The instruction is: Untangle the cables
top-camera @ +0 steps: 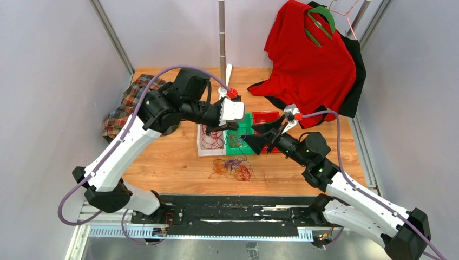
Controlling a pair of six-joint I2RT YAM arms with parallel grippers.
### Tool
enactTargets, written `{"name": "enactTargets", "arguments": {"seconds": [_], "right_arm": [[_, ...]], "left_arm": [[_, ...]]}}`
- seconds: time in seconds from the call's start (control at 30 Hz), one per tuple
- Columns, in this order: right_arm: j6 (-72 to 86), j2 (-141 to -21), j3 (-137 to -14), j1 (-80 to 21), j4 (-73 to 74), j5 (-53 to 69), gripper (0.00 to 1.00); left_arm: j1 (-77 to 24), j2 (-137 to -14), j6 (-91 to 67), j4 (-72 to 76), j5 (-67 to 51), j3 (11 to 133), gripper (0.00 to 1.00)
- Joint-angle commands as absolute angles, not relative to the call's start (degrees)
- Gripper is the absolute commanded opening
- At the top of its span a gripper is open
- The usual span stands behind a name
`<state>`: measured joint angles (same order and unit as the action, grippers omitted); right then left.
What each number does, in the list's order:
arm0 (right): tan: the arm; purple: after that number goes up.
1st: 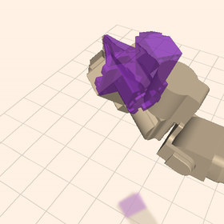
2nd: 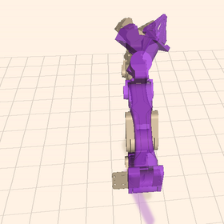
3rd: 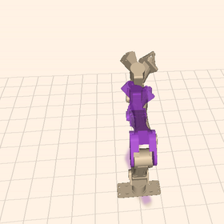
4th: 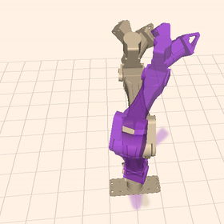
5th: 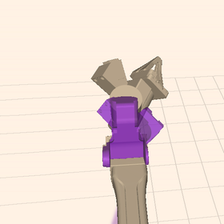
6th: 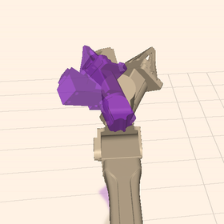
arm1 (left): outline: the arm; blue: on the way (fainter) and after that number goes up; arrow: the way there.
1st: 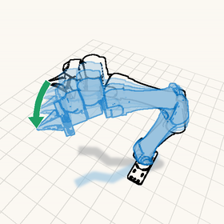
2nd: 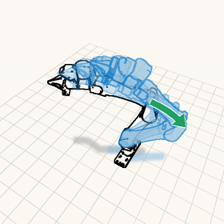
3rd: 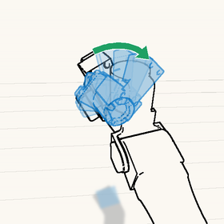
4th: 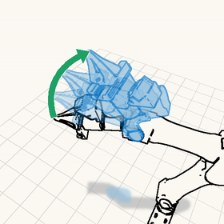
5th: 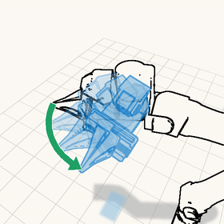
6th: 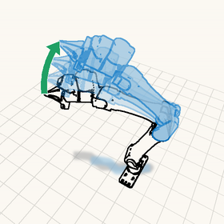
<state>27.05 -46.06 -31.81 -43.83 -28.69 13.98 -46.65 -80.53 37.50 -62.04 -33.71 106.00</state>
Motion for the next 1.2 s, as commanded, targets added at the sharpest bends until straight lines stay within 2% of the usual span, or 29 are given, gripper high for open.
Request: {"name": "enactTargets", "arguments": {"seconds": [0.0,0.33,0.53,0.83,1.07,1.17], "right_arm": [[26.22,-47.09,-34.88,-45.79,-29.58,14.88,0.72],[23.57,-39.33,-32.13,-46.23,-18.83,8.03,0.72],[25.0,-37.63,-31.59,-46.36,-21.84,9.96,0.75],[27.01,-45.18,-34.86,-49.53,-30.7,18.58,0.73],[27.31,-51.1,-35.54,-51.97,-35.15,17.37,0.71],[27.16,-54.76,-36.48,-52.4,-35.59,16.63,0.67]], "left_arm": [[-46.41,-78.3,36.79,-62.48,-33.83,108.14,0.0],[-46.41,-75.83,37.44,-62.49,-32.26,111.96,0.0],[-46.45,-75.17,36.77,-62.4,-32.14,113.09,0.0],[-46.49,-75.82,36.51,-62.41,-30.75,115.45,0.0],[-46.49,-77.14,37.37,-62.29,-27.78,121.57,0.0],[-46.49,-77.83,36.96,-62.35,-27.25,124.73,0.0]]}}
